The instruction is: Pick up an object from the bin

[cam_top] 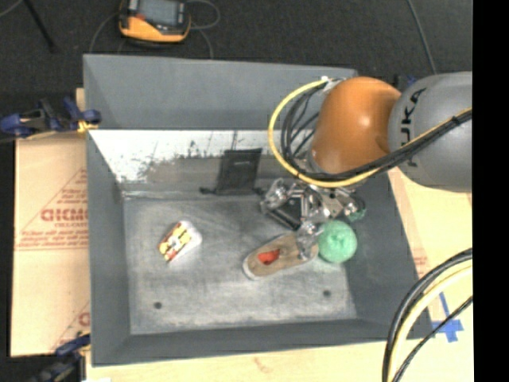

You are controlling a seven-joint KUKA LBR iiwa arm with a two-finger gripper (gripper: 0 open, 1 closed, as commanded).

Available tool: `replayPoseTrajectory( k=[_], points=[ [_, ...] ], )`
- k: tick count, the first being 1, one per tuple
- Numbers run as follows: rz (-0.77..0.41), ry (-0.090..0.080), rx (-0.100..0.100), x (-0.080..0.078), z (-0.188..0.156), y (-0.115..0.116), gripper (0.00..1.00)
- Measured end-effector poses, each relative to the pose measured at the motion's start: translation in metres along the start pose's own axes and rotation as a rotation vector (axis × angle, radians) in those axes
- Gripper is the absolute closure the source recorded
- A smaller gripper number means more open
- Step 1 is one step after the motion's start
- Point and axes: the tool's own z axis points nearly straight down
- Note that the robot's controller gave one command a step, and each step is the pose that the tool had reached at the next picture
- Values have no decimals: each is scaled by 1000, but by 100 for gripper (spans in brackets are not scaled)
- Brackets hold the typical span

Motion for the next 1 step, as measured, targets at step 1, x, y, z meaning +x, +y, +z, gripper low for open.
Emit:
replayPoseTrajectory(
  k=[1],
  points=[
    [-254, 11, -3, -11, 58, -21, 100]
  ],
)
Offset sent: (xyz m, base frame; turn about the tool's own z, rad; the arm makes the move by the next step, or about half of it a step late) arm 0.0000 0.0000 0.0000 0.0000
